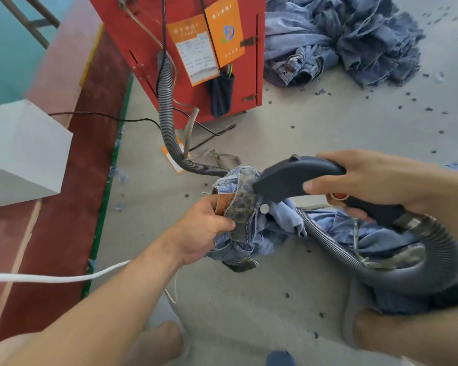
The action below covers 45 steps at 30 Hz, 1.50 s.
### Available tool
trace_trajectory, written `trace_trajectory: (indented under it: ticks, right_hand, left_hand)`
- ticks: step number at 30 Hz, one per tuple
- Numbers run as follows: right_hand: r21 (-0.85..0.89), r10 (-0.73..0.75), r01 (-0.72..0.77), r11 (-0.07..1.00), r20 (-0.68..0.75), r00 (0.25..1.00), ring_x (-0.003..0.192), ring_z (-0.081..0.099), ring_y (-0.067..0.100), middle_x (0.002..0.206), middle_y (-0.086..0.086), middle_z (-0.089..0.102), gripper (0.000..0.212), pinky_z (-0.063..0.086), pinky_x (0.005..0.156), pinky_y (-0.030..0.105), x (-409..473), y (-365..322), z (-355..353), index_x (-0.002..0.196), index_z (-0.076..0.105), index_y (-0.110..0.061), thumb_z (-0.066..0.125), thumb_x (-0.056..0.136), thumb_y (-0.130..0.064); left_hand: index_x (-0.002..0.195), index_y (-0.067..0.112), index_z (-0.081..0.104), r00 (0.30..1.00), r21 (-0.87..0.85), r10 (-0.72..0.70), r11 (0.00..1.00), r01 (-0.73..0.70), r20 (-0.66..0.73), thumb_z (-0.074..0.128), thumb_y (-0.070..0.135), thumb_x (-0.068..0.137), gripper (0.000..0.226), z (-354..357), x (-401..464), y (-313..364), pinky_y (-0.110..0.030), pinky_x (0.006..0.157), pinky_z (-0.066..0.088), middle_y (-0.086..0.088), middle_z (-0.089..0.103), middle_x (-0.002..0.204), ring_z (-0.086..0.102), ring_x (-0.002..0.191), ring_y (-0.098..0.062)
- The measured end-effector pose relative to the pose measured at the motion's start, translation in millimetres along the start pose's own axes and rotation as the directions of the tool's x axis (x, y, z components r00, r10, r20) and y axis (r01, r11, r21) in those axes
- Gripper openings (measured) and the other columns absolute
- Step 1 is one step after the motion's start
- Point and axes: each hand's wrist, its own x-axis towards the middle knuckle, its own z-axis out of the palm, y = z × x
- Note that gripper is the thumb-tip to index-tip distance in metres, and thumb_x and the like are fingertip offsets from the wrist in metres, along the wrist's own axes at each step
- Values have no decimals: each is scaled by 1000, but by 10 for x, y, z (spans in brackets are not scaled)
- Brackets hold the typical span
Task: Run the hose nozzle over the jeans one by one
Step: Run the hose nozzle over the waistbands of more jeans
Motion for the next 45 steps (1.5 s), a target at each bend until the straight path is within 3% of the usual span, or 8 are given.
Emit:
trace_trajectory:
  ticks: [6,12,19,26,32,35,39,45]
  right_hand:
    - [92,-41,63,994,-224,974,46,50,21,62,3,53,9,49,44,33,120,37,1,102,69,-32,70,97,-39]
    - [9,-25,25,1000,-6,1000,45,52,23,58,2,57,17,50,45,32,9,2,17,104,69,-33,73,92,-44]
    - [50,-43,59,997,-271,962,46,52,22,59,3,55,12,51,45,36,128,56,-20,102,66,-27,68,97,-38]
    - [-381,-147,104,919,-86,985,41,57,6,62,-13,66,16,44,42,18,10,-4,247,93,59,-36,68,92,-49]
    - [-407,-224,49,912,-393,892,50,55,5,66,-6,59,19,37,47,24,250,-33,393,103,58,-28,64,97,-45]
    - [-341,-220,117,933,-281,934,38,54,5,59,-13,64,13,38,38,18,88,14,232,95,58,-33,67,93,-43]
    - [-506,-177,91,858,-124,976,64,61,2,73,-15,65,19,39,51,18,40,36,373,93,55,-40,63,86,-56]
    - [-452,-252,53,890,-393,884,63,57,7,77,-9,61,18,40,55,28,264,41,418,104,55,-31,64,96,-45]
  left_hand:
    - [110,10,79,996,-64,-11,998,16,89,53,-14,78,48,-33,-25,-27,-40,91,59,-17,75,116,72,109,-34]
    - [120,-3,69,999,-85,-34,996,35,19,55,-14,74,49,-43,6,-14,-52,98,57,-26,70,120,70,109,-41]
    - [118,-2,70,987,-195,-151,968,159,60,55,-17,82,41,10,14,25,-47,85,62,-26,72,117,74,100,-38]
    - [129,-8,62,996,-445,-61,891,83,63,45,-11,86,46,-28,96,94,-49,87,60,-31,65,129,69,113,-43]
    - [131,-12,58,995,-417,-79,904,97,60,48,-10,85,47,42,120,61,-49,89,60,-32,65,127,70,111,-43]
    - [126,-11,62,996,-463,-79,885,51,-41,47,-8,83,46,-1,163,113,-52,89,61,-33,64,129,70,110,-43]
    - [117,-6,72,997,-499,-70,866,42,-39,45,-5,85,42,-15,181,107,-53,91,60,-31,64,131,67,116,-44]
    - [111,1,77,997,-493,-67,869,44,-30,43,-4,90,41,-9,188,78,-50,86,60,-27,69,125,70,113,-41]
